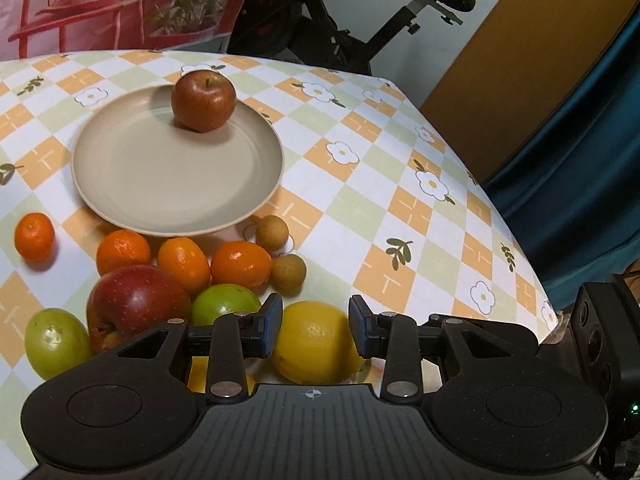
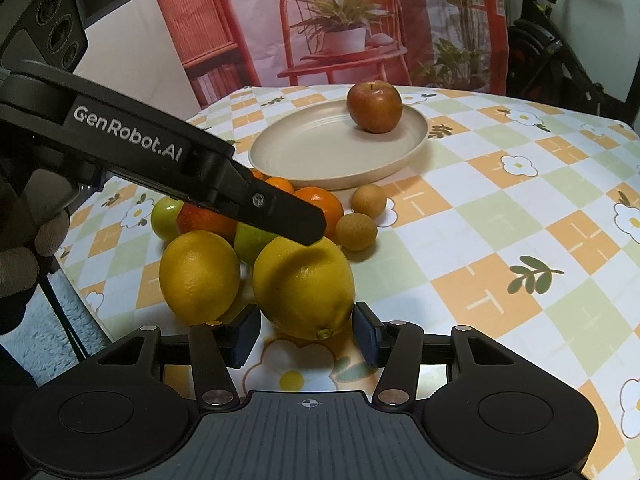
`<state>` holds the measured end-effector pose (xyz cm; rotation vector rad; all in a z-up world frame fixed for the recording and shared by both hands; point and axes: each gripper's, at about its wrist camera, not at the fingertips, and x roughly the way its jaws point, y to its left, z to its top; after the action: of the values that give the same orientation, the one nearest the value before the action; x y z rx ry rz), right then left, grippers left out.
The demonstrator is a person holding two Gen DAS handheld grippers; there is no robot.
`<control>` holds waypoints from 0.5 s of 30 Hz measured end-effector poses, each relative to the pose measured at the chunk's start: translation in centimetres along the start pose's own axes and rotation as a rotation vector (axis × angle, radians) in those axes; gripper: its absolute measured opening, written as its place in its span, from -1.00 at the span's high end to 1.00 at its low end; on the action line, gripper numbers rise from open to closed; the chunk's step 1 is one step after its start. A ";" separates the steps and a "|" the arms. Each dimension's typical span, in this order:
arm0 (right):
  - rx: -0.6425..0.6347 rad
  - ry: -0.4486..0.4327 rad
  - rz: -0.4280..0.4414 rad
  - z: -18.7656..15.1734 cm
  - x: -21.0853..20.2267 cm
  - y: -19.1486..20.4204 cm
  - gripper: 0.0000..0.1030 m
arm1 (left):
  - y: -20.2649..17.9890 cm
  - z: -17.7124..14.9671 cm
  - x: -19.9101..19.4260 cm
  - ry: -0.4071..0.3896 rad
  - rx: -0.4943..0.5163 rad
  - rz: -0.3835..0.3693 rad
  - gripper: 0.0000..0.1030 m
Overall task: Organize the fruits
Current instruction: 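Move the left gripper down to the yellow lemon in the pile, then close the left gripper on the yellow lemon and lift it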
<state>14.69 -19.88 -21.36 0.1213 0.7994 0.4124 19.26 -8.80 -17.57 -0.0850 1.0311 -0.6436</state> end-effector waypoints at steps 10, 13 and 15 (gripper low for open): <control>0.005 0.002 0.003 0.0 0.0 0.0 0.09 | 0.5 -0.5 0.1 0.001 -0.044 -0.011 0.25; 0.005 0.002 0.003 0.0 0.0 0.0 0.09 | 0.4 -0.5 0.1 -0.001 -0.046 -0.010 0.25; 0.005 0.002 0.003 0.0 0.0 0.0 0.09 | 0.5 -0.6 0.1 0.000 -0.051 -0.009 0.25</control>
<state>14.69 -19.86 -21.39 0.1274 0.8020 0.4135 19.02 -8.31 -18.14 -0.1337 1.0481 -0.6255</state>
